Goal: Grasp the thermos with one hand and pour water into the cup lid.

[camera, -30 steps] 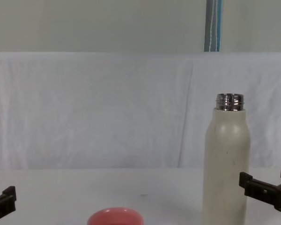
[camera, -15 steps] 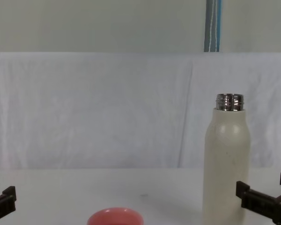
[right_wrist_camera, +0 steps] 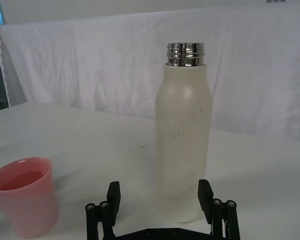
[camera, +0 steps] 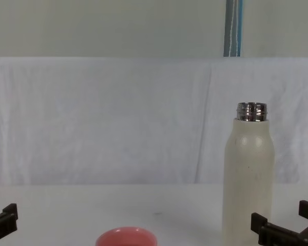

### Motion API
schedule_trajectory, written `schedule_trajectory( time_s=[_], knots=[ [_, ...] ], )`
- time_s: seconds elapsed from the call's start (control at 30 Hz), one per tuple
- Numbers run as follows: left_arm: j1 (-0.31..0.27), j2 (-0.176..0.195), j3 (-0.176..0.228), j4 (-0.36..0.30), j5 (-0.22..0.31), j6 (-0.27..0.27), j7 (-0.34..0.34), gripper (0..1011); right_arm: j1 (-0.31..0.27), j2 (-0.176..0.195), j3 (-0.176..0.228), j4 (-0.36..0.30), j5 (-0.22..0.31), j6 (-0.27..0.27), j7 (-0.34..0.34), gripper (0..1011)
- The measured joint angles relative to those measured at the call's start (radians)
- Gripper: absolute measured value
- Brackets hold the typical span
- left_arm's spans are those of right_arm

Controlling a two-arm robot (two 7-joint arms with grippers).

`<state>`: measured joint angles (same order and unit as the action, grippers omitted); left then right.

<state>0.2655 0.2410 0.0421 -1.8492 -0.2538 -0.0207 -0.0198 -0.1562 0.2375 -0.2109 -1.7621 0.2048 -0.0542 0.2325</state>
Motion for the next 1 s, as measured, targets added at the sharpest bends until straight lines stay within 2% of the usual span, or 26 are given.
schedule_trajectory(
  time_s=[1.0],
  knots=[
    [0.000, 0.000, 0.000, 0.000, 0.000, 0.000, 0.000, 1001, -0.003, 0.002, 0.000, -0.001, 0.004, 0.002, 0.005, 1000]
  ],
)
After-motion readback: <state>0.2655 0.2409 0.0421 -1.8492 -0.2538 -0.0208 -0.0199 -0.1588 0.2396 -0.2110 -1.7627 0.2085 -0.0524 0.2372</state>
